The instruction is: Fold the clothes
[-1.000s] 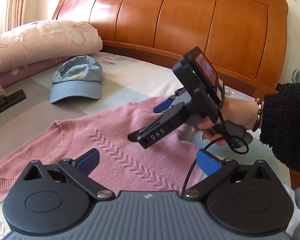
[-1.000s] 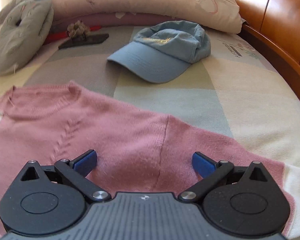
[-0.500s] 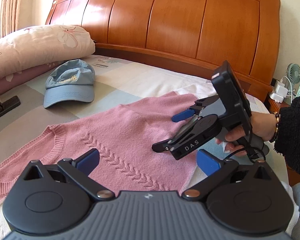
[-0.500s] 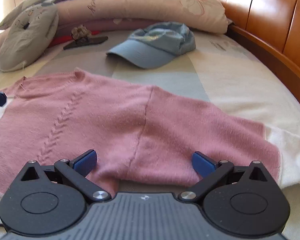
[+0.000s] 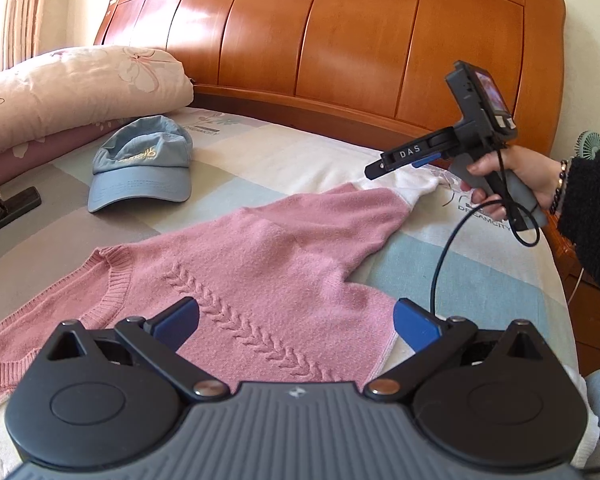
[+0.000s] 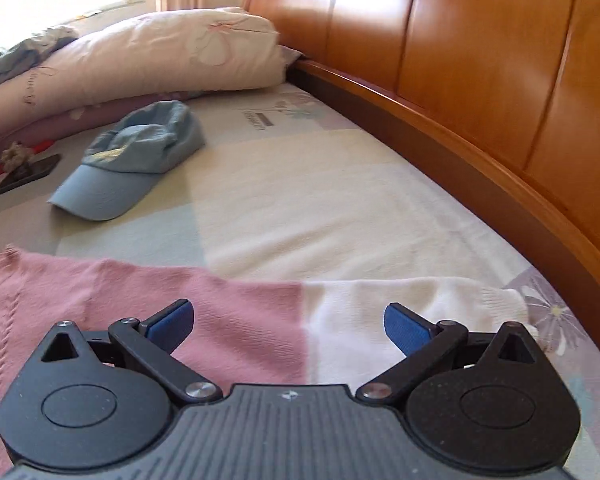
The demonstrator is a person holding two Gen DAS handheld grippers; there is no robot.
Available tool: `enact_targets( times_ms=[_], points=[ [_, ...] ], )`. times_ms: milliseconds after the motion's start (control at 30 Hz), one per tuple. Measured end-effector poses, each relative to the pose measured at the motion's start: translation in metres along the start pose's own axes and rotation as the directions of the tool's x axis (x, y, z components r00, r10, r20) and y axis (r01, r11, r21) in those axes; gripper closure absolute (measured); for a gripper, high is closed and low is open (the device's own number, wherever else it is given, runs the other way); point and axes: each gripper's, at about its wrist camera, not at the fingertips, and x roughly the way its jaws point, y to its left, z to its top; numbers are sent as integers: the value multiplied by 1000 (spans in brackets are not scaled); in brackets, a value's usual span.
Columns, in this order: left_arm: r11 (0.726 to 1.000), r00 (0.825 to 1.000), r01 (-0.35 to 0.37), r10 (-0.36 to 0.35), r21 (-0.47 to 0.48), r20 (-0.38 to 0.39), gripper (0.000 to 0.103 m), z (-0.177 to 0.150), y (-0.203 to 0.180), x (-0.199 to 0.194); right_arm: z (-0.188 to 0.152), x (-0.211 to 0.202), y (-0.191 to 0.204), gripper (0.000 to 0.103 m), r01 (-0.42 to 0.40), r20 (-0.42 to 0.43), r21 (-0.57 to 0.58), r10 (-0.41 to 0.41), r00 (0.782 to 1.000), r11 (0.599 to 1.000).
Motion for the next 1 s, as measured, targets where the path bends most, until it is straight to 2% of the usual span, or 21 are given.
enact_targets(
  times_ms=[100,167,200,300,433,567,700,867,1000],
  points=[
    [1000,1000,-11,11,5,-16,1,-1,0,4,8,36,-19,0,100,-150,6,-98,984,995],
    [1000,1000,-14,14,5,-24,1,-2,0,7,6,57,-24,0,82,-280,0,-78,957,997],
    [1000,999,-14,14,3,-28,1,-2,1,8,6,62,-28,0,74,-297,-1,-71,952,997],
    [1000,998,-25,25,1,-50,1,-5,1,15,6,68,-46,0,79,-235,23,-71,969,997],
    [999,997,-32,33,9,-75,1,-8,0,23,15,84,-82,0,160,-159,147,-137,978,976],
    [999,995,-34,35,16,-91,1,-11,-1,27,24,90,-79,0,170,-131,128,-153,979,977],
    [999,996,-32,32,7,-80,1,-10,1,25,28,66,-71,0,116,-124,154,-97,987,981],
    [999,996,-47,48,9,-79,1,-9,2,24,21,54,-48,0,-32,-202,67,45,978,997],
    [999,996,-36,36,0,-77,1,-9,4,24,-2,54,-60,0,-41,-180,-74,27,983,996]
  ],
)
